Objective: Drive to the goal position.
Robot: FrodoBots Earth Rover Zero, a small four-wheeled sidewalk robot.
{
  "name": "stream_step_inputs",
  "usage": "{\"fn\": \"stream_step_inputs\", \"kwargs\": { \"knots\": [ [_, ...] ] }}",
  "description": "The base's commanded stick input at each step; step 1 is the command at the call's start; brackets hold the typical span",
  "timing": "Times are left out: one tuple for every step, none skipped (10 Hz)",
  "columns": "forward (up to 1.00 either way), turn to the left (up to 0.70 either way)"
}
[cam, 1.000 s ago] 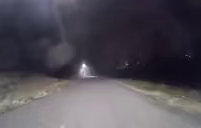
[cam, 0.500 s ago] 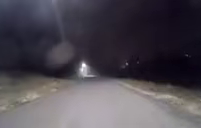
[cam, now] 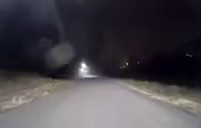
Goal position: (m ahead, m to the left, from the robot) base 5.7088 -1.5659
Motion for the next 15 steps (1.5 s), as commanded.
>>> {"fn": "stream_step_inputs", "kwargs": {
  "knots": [
    [1.0, 0.04],
    [1.0, 0.04],
    [1.0, 0.04],
    [1.0, 0.04],
    [1.0, 0.05],
    [1.0, 0.05],
    [1.0, 0.05],
    [1.0, 0.07],
    [1.0, 0.1],
    [1.0, 0.16],
    [1.0, 0.08],
    [1.0, 0.05],
    [1.0, 0.05],
    [1.0, 0.05],
    [1.0, 0.05]
  ]
}}
